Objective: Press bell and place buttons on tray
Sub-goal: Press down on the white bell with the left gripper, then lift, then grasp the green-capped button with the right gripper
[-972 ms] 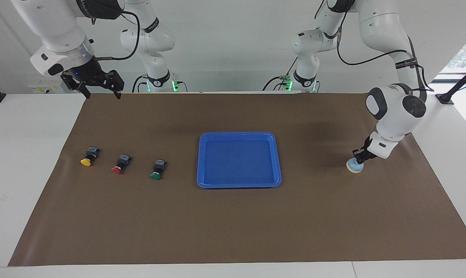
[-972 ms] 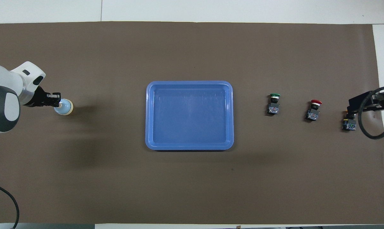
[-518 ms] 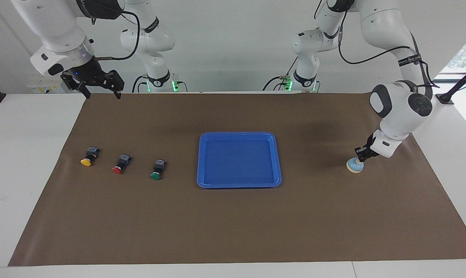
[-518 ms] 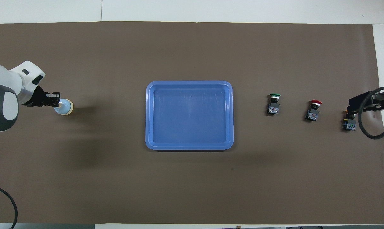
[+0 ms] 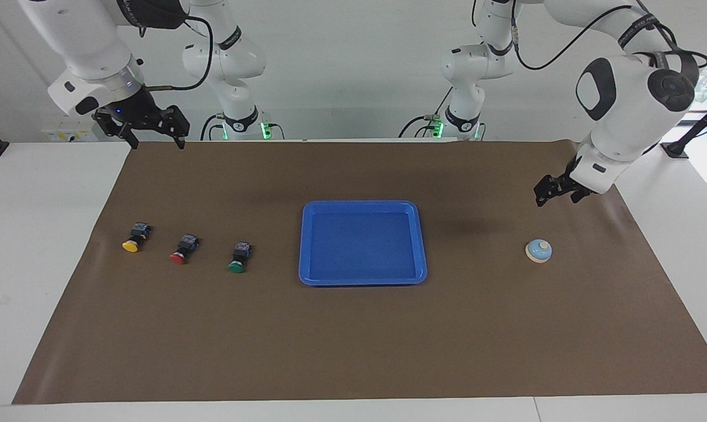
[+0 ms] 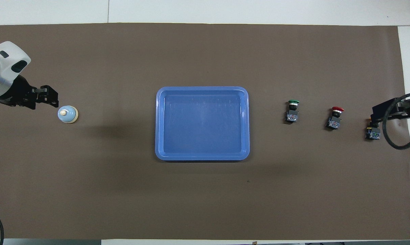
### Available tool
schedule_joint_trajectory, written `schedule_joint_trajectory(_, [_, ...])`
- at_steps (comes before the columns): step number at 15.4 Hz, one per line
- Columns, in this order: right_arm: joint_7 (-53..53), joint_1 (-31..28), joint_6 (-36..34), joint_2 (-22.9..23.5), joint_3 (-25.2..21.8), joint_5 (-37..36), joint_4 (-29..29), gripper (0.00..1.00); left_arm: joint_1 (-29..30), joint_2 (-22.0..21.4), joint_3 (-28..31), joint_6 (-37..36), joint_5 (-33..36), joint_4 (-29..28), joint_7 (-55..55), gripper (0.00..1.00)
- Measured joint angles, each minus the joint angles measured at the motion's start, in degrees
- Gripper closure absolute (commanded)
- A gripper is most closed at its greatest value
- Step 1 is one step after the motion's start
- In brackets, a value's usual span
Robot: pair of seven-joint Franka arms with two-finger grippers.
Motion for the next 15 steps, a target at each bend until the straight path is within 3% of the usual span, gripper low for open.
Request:
schedule_joint_trajectory(2, [-0.09,0.41,2.02,-0.76,0.12,0.06,-2.24,0.00,0.01,-2.63,0.02,-3.34,-0.53,0.20,0.00,0.00])
schedule_joint_trajectory(8, [6.13,5.83,22.20,-2.73,0.38,0.09,-18.96,0.00,0.01,-5.35,0.02,-6.00,-0.62,0.22,0.00,0.00])
schedule_joint_trajectory(15, [15.69,7.46,45.51,9.15,0.44,0.09,-27.08,0.00,-0.05,-5.35,0.00,-6.00,-0.67,0.19,0.00,0.00])
